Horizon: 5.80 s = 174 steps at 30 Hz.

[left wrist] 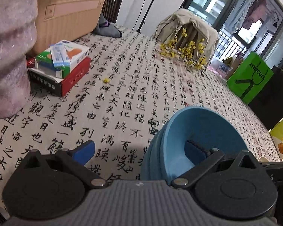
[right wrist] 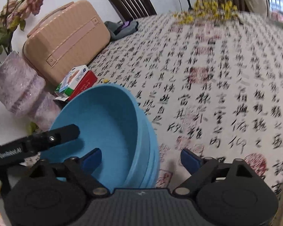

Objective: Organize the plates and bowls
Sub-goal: 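Lift the stacked blue bowls off the table with both grippers, then carry the bowl stack toward the cream plates by the yellow thermos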

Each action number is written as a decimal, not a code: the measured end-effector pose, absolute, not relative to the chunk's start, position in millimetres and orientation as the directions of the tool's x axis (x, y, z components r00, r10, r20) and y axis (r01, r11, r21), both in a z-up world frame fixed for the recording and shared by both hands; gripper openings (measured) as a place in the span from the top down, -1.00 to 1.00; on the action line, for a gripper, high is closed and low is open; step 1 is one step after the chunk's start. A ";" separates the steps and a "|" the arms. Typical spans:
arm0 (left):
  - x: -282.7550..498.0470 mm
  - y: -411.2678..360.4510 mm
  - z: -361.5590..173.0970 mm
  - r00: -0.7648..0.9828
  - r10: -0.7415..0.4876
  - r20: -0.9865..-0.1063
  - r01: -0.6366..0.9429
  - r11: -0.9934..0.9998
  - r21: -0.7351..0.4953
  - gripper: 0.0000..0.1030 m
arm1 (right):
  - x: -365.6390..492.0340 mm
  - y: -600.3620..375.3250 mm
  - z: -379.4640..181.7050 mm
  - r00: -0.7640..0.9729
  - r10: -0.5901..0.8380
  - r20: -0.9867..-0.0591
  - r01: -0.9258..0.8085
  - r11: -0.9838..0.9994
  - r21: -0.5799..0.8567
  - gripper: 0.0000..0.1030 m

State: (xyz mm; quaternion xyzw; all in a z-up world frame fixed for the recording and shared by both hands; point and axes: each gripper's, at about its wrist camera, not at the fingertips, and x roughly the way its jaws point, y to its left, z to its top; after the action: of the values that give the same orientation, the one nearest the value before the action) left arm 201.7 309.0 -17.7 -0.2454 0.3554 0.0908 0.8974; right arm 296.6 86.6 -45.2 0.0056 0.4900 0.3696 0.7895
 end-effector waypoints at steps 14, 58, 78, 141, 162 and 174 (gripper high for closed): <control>205.2 303.4 -25.6 0.687 -0.054 -0.725 -0.344 0.854 -0.390 -0.62 | 297.8 96.1 -54.9 0.188 0.586 -0.788 -0.545 0.730 0.413 -0.11; 207.8 282.9 -34.2 0.663 -0.100 -0.742 -0.352 0.833 -0.426 0.08 | 299.9 92.9 -56.8 0.177 0.588 -0.789 -0.481 0.751 0.452 0.01; 207.4 278.7 -30.3 0.663 -0.089 -0.743 -0.357 0.835 -0.419 0.08 | 296.3 88.5 -53.9 0.174 0.587 -0.791 -0.463 0.757 0.460 0.00; 211.8 212.3 -1.7 0.706 -0.098 -0.701 -0.322 0.837 -0.441 0.06 | 287.9 4.5 -17.3 0.257 0.612 -0.748 -0.414 0.769 0.487 0.00; 227.2 155.9 13.6 0.722 -0.132 -0.679 -0.250 0.865 -0.435 0.06 | 289.8 -57.5 0.4 0.328 0.608 -0.723 -0.382 0.785 0.487 0.00; 239.5 119.4 21.0 0.724 -0.159 -0.672 -0.204 0.880 -0.428 0.06 | 293.0 -100.9 4.7 0.365 0.606 -0.706 -0.354 0.792 0.497 0.00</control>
State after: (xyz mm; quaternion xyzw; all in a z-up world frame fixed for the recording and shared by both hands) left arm 239.5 119.4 21.0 -0.2444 0.3716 0.0126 0.8956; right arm 293.0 -100.9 4.7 0.1314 0.4804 0.2944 0.8157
